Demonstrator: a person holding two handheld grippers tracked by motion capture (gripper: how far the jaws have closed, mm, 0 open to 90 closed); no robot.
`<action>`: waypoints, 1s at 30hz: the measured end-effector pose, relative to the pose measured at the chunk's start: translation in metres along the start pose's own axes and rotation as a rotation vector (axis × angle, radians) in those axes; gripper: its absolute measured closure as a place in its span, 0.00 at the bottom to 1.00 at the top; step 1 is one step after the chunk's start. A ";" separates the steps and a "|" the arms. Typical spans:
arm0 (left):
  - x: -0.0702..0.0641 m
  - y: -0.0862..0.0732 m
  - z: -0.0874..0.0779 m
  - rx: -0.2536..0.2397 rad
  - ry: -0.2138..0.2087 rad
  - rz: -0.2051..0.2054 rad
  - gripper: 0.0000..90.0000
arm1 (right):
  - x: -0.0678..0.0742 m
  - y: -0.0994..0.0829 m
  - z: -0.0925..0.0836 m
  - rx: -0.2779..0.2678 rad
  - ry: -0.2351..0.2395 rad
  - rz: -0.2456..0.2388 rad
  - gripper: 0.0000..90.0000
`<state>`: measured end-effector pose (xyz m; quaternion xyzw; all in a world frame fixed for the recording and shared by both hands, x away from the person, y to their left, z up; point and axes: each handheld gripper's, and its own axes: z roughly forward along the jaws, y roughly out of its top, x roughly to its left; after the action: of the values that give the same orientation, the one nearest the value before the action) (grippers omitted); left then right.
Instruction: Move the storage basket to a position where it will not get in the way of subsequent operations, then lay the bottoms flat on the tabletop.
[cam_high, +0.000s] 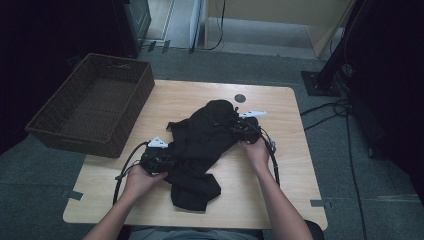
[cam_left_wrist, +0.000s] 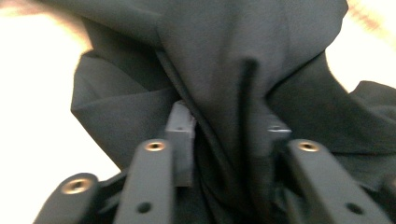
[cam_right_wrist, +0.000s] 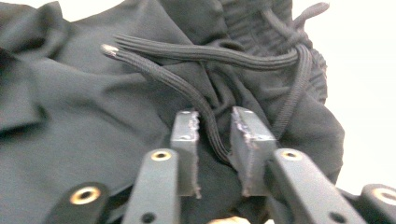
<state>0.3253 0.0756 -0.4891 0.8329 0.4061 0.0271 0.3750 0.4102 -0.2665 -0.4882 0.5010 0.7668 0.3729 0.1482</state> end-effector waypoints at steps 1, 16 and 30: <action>0.001 0.001 -0.001 0.009 -0.003 -0.004 0.62 | 0.001 0.001 -0.007 -0.010 0.003 0.004 0.68; -0.006 0.034 -0.023 -0.024 -0.059 0.020 0.45 | -0.006 -0.011 -0.034 -0.010 0.045 0.047 0.58; 0.014 0.104 -0.003 0.012 -0.040 0.072 0.48 | -0.006 -0.020 -0.044 0.000 0.041 0.049 0.56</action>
<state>0.4020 0.0466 -0.4231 0.8495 0.3686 0.0215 0.3769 0.3733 -0.2946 -0.4739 0.5119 0.7571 0.3867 0.1232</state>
